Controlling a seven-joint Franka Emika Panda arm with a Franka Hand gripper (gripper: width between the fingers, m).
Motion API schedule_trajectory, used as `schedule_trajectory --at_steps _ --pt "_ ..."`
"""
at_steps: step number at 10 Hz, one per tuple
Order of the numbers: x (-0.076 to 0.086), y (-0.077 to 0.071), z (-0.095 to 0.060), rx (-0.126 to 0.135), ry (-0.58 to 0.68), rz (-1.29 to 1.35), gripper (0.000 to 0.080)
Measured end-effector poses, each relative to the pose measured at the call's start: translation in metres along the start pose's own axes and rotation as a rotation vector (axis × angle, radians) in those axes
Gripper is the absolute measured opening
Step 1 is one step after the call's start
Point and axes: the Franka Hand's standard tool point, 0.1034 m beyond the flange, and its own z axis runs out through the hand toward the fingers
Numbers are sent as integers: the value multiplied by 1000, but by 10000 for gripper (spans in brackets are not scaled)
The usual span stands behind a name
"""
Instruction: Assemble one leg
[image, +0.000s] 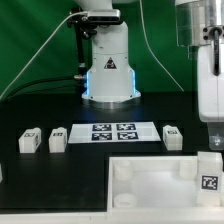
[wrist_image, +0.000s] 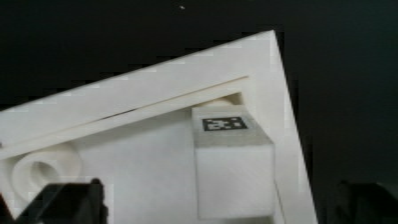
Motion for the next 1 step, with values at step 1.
schedule_trajectory --at_steps 1 --pt "0 0 0 0 0 0 649"
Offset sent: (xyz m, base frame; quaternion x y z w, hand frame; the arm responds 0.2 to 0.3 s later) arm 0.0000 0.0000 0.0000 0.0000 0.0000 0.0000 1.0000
